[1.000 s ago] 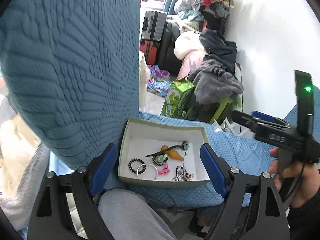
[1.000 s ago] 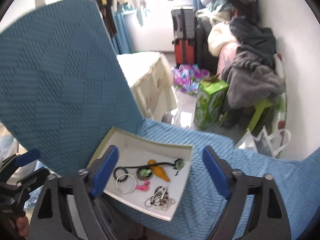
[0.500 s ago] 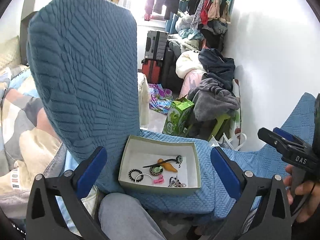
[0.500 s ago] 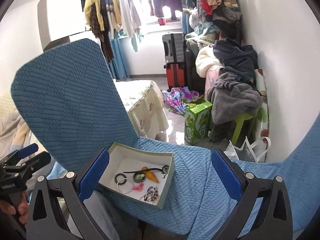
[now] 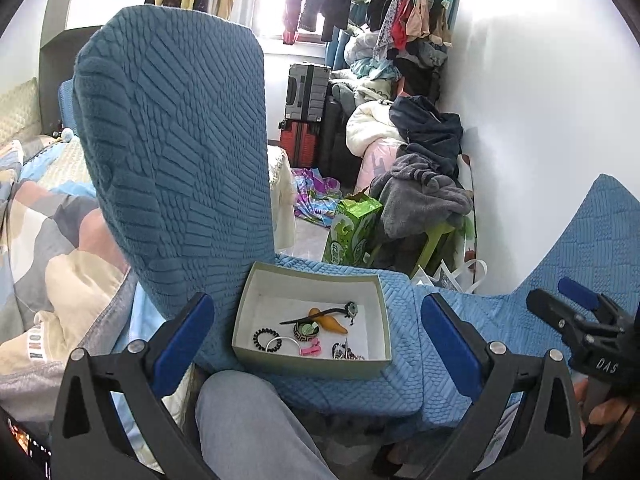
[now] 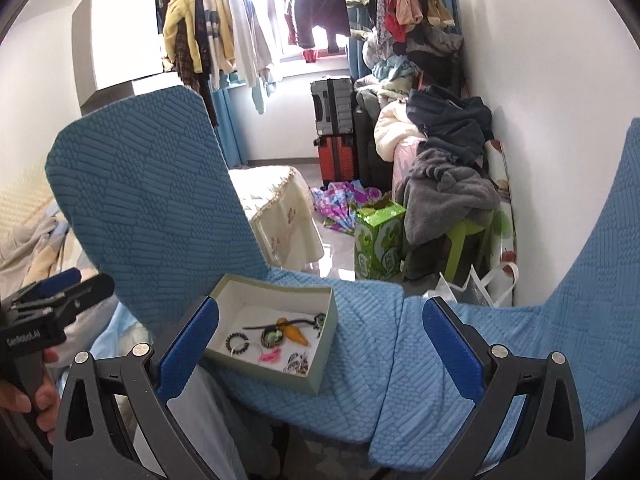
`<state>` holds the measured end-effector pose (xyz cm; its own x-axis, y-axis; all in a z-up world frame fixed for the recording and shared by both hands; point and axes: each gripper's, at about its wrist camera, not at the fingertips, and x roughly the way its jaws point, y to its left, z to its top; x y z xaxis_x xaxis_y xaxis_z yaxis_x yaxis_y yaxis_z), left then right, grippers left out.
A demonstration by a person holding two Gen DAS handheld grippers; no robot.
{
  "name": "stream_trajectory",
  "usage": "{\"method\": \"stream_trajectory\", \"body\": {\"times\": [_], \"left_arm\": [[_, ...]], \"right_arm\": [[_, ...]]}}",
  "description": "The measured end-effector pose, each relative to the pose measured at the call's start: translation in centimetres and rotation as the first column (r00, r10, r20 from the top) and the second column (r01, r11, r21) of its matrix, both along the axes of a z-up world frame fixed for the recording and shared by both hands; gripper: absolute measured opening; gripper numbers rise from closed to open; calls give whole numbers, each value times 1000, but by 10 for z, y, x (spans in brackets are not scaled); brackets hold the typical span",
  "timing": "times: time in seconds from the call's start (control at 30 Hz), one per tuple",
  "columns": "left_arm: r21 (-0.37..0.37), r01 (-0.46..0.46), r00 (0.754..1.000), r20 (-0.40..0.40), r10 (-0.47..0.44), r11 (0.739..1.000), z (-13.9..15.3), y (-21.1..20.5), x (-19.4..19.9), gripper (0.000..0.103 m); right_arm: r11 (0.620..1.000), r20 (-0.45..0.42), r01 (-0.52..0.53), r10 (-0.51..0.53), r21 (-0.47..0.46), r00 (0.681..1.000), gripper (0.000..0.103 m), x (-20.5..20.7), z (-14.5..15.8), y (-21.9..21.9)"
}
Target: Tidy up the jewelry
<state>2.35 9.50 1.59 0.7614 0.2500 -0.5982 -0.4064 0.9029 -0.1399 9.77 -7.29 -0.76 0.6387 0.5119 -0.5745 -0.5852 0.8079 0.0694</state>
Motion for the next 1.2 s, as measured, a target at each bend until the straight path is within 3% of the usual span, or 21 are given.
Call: {"method": "stream_trajectory", "body": {"times": [1.2], "left_arm": [[-44,14,994,-110,-19,999,-32,-8,-4,103]], "right_arm": [[998,-33,55,-56,-28,998,103,-28,-31,-12]]}}
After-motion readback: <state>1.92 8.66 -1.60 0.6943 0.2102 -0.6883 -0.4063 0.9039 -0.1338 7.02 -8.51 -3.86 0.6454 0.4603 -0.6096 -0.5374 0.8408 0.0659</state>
